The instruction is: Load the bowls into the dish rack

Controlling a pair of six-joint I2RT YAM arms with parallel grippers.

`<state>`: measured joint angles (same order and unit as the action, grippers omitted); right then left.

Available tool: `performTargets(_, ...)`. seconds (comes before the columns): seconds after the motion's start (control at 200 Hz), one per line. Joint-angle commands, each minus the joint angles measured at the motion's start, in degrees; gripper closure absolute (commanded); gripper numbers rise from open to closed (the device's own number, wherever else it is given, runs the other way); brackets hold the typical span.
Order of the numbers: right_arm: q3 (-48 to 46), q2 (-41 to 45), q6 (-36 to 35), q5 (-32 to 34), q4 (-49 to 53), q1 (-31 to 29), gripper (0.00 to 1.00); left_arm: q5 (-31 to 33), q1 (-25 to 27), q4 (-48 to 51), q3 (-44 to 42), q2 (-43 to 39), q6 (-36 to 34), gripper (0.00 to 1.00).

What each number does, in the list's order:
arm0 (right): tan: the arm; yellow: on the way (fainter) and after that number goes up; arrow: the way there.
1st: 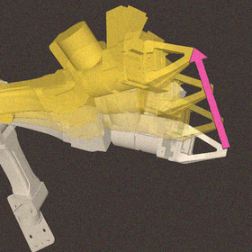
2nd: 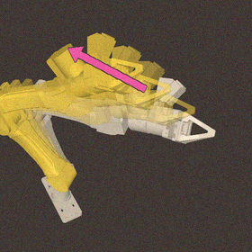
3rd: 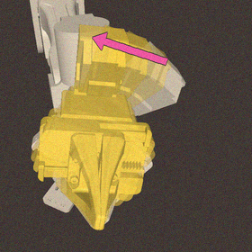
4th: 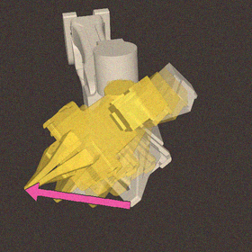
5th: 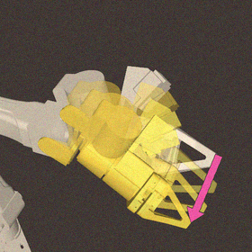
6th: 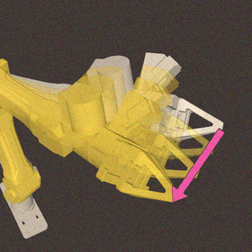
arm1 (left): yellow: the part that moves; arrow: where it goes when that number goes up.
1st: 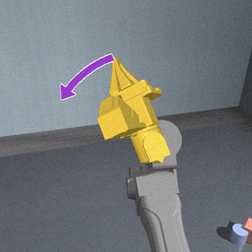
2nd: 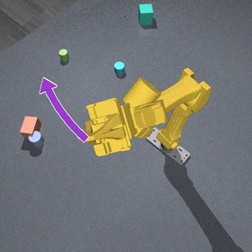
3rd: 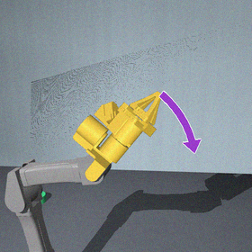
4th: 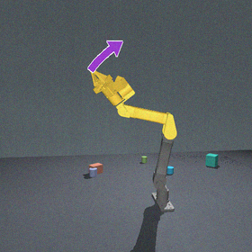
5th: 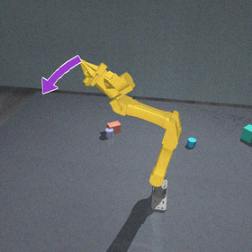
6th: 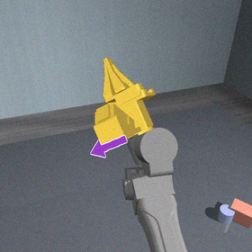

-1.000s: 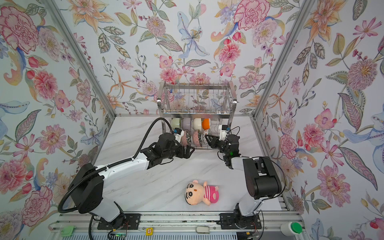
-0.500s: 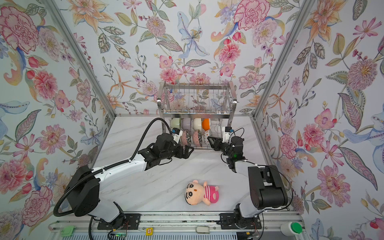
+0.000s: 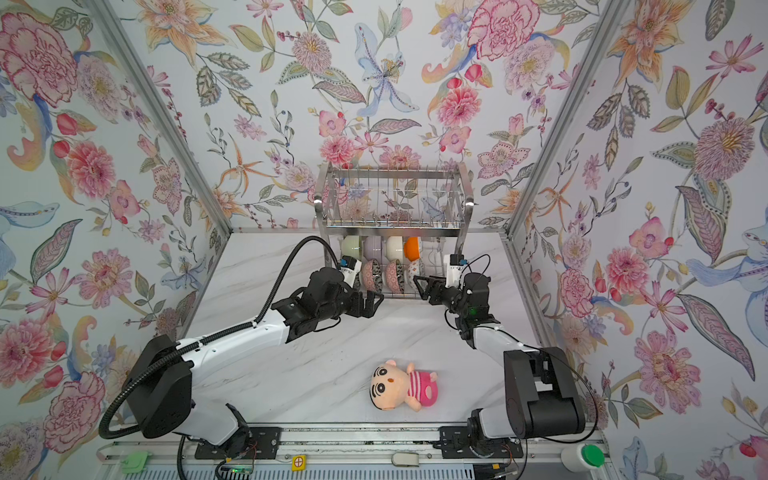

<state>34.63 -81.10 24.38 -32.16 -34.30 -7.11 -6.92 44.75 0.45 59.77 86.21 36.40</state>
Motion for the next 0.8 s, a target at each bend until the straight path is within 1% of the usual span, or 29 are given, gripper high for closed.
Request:
performTargets(0.0, -0.35, 2.99, -3.09, 2.6, 6.18, -0.53, 0.07, 5.54, -0.05, 2.08, -2.23, -4.0, -4.16, 0.0)
performTargets(0.02, -0.35, 3.53, -3.37, 3.31, 7.22, -0.61, 0.0, 6.47, -0.07, 2.03, -2.84, -4.61, -4.69, 0.01)
performTargets(0.17, -1.29, 8.05, -6.14, 7.98, 13.61, -0.79, 0.01, 13.02, -1.5, 2.56, -6.84, -10.17, -9.04, 0.0)
performTargets(0.38, -3.93, 16.93, -8.37, 17.14, 21.14, -0.98, 0.01, 17.25, -8.37, 2.59, -12.1, -19.26, -12.9, 0.01)
performTargets(0.455, -4.57, 19.77, -8.97, 21.84, 23.73, -0.88, 0.01, 18.83, -12.25, 2.21, -13.99, -22.46, -15.21, 0.01)
performTargets(0.54, -4.98, 22.49, -9.09, 26.87, 26.32, -0.63, 0.01, 20.31, -18.25, 0.27, -16.85, -24.92, -17.97, 0.0)
performTargets(0.671, -6.86, 26.2, -7.72, 34.66, 26.15, -0.05, 0.01, 24.67, -27.25, -4.6, -20.75, -25.18, -19.9, 0.01)
performTargets(0.706, -7.18, 26.89, -6.86, 38.17, 26.17, 0.14, 0.01, 28.04, -28.45, -7.03, -22.13, -24.82, -20.94, 0.01)
performTargets(0.766, -7.3, 27.7, -5.56, 44.25, 27.18, 0.63, 0.01, 37.93, -28.95, -13.79, -25.74, -24.3, -22.67, 0.01)
performTargets(0.796, -7.3, 27.96, -5.1, 46.9, 27.57, 0.96, 0.01, 41.72, -29.14, -17.82, -27.56, -23.93, -23.74, 0.01)
